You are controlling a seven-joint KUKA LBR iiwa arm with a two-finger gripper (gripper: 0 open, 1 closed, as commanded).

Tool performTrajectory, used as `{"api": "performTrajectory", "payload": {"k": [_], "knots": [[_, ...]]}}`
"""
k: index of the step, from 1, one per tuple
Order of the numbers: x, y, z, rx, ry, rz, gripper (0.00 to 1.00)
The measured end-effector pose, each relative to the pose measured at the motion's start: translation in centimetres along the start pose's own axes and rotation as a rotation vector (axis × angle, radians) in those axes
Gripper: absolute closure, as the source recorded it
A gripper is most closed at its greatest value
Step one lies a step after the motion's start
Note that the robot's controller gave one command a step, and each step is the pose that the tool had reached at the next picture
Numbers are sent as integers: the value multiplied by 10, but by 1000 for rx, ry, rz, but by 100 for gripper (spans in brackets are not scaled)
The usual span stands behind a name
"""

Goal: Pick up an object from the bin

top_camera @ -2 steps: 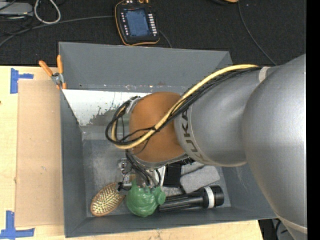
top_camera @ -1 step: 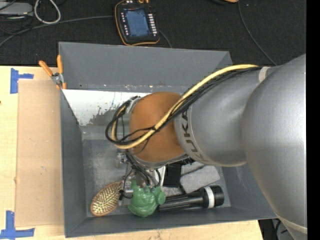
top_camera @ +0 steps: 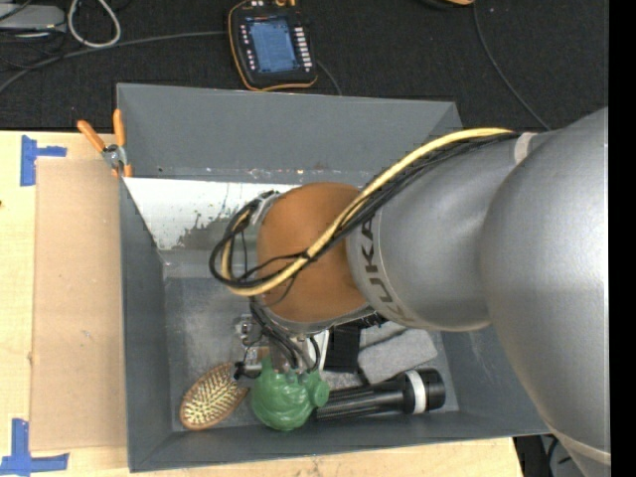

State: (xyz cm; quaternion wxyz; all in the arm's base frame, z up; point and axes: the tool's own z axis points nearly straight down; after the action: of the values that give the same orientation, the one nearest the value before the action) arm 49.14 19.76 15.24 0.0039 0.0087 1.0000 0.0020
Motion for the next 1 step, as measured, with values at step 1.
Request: {"api": "performTrajectory", "payload": {"k": [1], "knots": [[0, 0, 0, 0, 0, 1, 0]]}}
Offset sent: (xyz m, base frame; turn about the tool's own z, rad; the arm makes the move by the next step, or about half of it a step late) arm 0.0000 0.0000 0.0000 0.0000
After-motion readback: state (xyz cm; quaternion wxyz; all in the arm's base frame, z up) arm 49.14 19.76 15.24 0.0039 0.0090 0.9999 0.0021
